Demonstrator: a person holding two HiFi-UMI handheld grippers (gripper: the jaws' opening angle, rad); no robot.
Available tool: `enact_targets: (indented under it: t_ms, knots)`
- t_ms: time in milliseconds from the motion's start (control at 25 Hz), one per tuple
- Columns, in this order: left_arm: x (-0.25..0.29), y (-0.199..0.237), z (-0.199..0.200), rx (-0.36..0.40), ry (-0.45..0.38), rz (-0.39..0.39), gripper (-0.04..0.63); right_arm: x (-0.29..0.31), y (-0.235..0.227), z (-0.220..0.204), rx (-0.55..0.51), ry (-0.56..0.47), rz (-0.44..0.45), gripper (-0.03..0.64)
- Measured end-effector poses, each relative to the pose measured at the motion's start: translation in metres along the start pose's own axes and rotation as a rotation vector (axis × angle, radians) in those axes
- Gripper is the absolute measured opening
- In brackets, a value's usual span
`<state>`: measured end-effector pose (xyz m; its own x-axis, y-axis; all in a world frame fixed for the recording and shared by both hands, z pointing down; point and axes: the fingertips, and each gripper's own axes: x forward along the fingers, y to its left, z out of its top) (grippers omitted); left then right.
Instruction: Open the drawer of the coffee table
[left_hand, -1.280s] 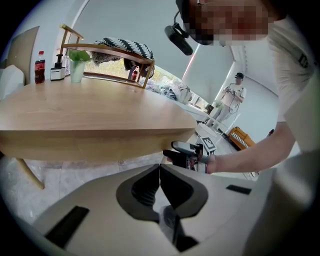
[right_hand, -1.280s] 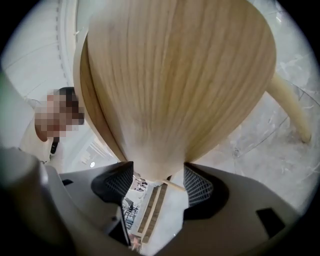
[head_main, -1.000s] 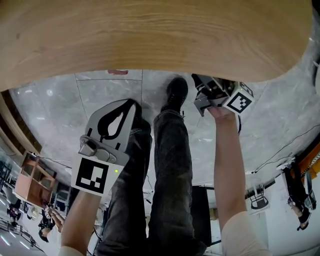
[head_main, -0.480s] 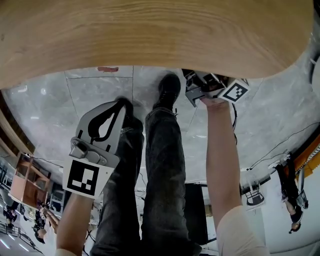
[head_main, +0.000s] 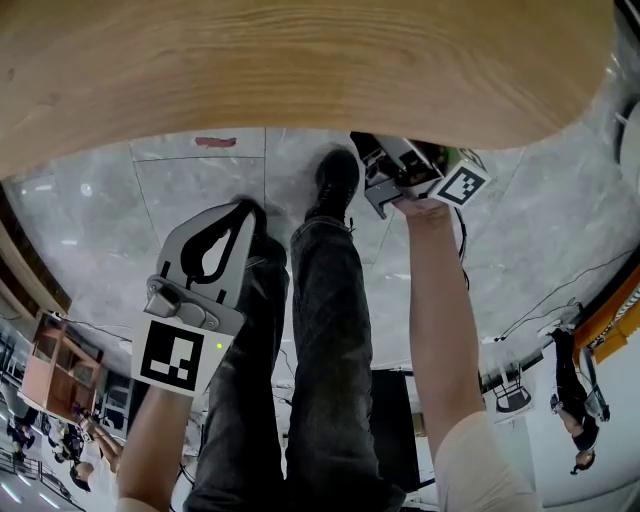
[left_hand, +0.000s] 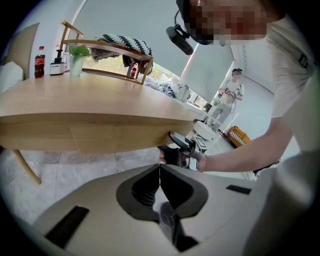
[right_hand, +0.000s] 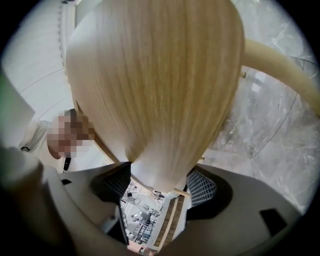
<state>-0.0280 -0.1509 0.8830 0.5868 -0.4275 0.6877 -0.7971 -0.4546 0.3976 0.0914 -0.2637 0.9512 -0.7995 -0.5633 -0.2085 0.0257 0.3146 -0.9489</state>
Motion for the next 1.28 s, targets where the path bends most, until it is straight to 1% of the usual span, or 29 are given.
enact_targets:
  t_ms: [160,240,360,520,680,840,1120,1280]
  knots:
    - [-0.002,-0.001,-0.007,-0.007,0.012,-0.004,0.02,-0.004,0.0,-0.001,0.001,0.0,0.011,0.36]
    - [-0.004,0.001,-0.012,-0.011,0.012,0.0,0.02,-0.007,0.001,-0.008,0.007,0.011,0.02,0.36]
    - [-0.017,-0.003,-0.022,-0.005,0.007,0.003,0.02,-0.018,0.014,-0.029,0.018,0.035,0.029,0.359]
    - [-0.04,-0.01,-0.035,-0.005,-0.005,0.001,0.02,-0.036,0.04,-0.068,0.026,0.071,0.031,0.357]
    - [-0.034,-0.014,-0.046,0.006,-0.013,-0.01,0.02,-0.056,0.037,-0.091,0.042,0.087,0.023,0.358]
    - [-0.028,-0.013,-0.041,-0.001,-0.015,-0.015,0.02,-0.062,0.037,-0.097,0.053,0.096,0.017,0.359]
    - [-0.027,-0.011,-0.04,-0.001,-0.003,-0.017,0.02,-0.065,0.036,-0.098,0.073,0.057,0.026,0.357]
    - [-0.029,-0.009,-0.041,0.008,-0.004,-0.019,0.02,-0.065,0.035,-0.099,0.086,0.065,0.029,0.354]
